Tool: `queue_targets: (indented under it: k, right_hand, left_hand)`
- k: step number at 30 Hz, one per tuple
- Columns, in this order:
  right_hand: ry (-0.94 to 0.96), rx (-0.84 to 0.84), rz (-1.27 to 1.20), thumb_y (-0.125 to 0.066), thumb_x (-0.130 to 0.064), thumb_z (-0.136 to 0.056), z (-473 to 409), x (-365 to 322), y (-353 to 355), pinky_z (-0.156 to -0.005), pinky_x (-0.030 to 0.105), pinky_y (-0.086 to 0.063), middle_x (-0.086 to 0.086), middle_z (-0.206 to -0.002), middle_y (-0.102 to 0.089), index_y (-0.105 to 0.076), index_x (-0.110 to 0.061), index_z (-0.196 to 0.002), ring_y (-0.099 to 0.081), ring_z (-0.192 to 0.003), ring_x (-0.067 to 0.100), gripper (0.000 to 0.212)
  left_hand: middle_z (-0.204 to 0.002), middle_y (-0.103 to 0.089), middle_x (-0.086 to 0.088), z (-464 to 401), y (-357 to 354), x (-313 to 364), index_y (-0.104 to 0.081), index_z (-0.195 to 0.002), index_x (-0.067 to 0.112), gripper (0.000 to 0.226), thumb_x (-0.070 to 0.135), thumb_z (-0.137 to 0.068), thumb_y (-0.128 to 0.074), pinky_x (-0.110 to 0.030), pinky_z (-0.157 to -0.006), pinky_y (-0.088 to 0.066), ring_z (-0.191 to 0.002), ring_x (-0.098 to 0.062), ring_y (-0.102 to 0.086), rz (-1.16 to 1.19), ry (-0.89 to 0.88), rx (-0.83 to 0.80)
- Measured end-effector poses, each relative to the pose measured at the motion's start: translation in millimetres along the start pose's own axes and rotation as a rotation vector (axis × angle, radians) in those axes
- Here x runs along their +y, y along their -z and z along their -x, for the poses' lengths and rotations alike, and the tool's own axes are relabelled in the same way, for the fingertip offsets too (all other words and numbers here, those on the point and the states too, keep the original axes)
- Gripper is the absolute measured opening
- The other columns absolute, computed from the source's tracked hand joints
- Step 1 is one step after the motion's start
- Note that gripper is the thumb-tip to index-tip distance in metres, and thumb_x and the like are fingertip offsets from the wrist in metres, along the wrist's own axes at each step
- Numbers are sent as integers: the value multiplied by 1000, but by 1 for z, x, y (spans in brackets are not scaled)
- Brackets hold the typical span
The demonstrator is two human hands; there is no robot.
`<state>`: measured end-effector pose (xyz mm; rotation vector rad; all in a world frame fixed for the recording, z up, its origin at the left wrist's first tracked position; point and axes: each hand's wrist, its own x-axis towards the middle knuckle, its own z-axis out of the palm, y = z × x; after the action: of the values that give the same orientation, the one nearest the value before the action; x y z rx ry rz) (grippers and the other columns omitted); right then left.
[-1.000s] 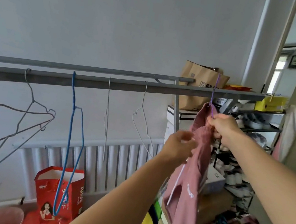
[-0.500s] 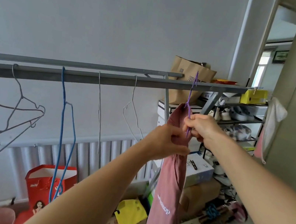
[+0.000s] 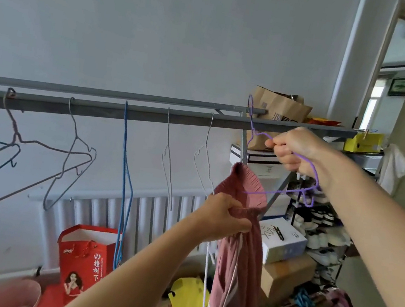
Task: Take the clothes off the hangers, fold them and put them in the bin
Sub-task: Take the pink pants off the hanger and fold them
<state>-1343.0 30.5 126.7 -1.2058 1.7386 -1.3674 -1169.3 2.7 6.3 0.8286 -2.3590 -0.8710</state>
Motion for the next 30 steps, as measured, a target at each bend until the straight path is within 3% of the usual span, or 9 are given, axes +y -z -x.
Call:
queue_targets:
  k: [3,7,12,18,22,27,30]
  right_hand:
    - [-50,-97,56,-32,-10,-102,3,-5,-6,-32,16,-14,-7,-39,-31,-51,-8,-88,-20,-28,5,24]
    - [-121,-254,184,-30,-13,-104,14,-35,0,-31,13,-13,-9,-38,-27,-49,-11,-85,-18,-26,3,27]
    - [-74,-181,168,-28,-12,-105,11,-50,2,-28,12,-14,-8,-36,-27,-46,-10,-83,-19,-24,3,28]
    - [-73,-33,167,-27,-8,-101,-24,-7,-25,-28,14,-15,-6,-36,-32,-47,-11,-80,-22,-26,6,29]
    - [-138,-31,279,-30,-12,-100,-36,23,-34,-30,15,-19,-4,-40,-33,-50,-13,-81,-23,-29,9,28]
    - [-86,54,694,-46,-1,-93,-37,49,-35,-47,24,-35,13,-69,-53,-62,-8,-96,-43,-51,20,17]
    - [69,278,1077,-48,-14,-96,-29,55,-39,-70,34,-44,17,-105,-60,-58,-4,-115,-60,-91,33,24]
  left_hand:
    - [-66,-51,5,6,6,-3,-60,-70,14,14,15,-82,-68,-18,-53,-43,-56,-10,-50,-18,15,76]
    - [-68,-51,2,16,11,-25,-56,-69,16,15,12,-82,-64,-22,-57,-43,-62,-14,-49,-105,96,64]
    - [-57,-34,5,29,8,-46,-32,-56,18,37,0,-77,-57,-15,-42,-24,-52,-9,-30,-91,114,220]
    - [-54,-26,7,33,25,-44,-26,-60,20,35,-11,-67,-42,-19,-43,-20,-53,-12,-22,29,80,319]
    - [-56,-25,7,45,42,-44,-27,-62,20,38,-15,-70,-40,-19,-44,-19,-53,-10,-20,77,34,371]
    - [-54,-26,4,68,70,-43,-33,-68,16,40,-23,-72,-37,-15,-41,-20,-43,-3,-20,195,45,376]
    - [-53,-29,4,84,88,-43,-38,-69,16,38,-22,-70,-36,-16,-42,-20,-44,-5,-24,175,55,373]
